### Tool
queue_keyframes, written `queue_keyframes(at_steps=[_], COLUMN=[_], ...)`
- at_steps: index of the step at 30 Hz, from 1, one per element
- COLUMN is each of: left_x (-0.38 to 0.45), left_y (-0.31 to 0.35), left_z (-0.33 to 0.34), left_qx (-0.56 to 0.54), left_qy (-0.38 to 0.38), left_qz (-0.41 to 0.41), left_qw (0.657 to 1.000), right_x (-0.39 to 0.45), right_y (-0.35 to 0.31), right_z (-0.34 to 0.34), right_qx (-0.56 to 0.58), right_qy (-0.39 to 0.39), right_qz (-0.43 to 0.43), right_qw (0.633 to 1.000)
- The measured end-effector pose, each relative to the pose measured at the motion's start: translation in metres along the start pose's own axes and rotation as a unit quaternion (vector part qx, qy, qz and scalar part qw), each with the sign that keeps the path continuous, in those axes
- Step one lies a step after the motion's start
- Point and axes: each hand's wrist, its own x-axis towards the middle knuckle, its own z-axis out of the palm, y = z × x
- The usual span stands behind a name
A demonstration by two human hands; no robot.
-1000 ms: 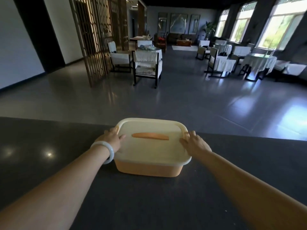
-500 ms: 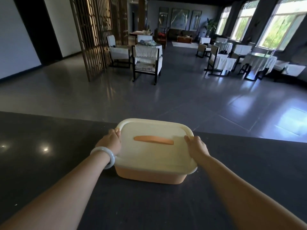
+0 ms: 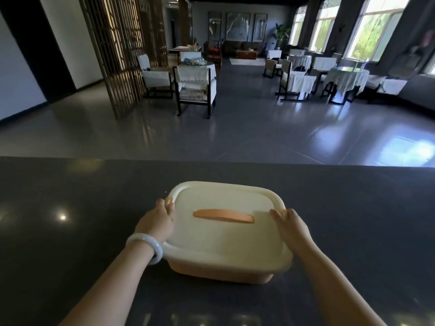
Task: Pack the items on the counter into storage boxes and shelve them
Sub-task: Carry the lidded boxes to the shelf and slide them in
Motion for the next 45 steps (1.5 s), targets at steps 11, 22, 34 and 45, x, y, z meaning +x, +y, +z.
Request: queue_keyframes(at_steps=[11, 22, 34, 45], left_x=[-0.105, -0.217, -0.371, -0.516], left_y=[0.061, 0.185, 0.416, 0.603], left_z=[0.048, 0.127, 0.280, 0.428], left_qx=[-0.007, -0.061, -0.082, -0.043], left_qy=[-0.053, -0.098, -0.186, -0.307], left_qz=[0.068, 0.180, 0.375, 0.524], left_qw=[0.996, 0.977, 0.905, 0.793], right_x=[-0.077, -0.130, -0.236, -0.335], right_y=[0.104, 0.231, 0.426, 0.550], right_z=[-0.102, -0.260, -0.460, -0.574], right_qx=[0.038, 0.058, 0.141, 0.168], right_qy=[0.070, 0.180, 0.368, 0.500], right_qz=[0.039, 0.078, 0.182, 0.310], right_qw=[0.996, 0.979, 0.901, 0.791])
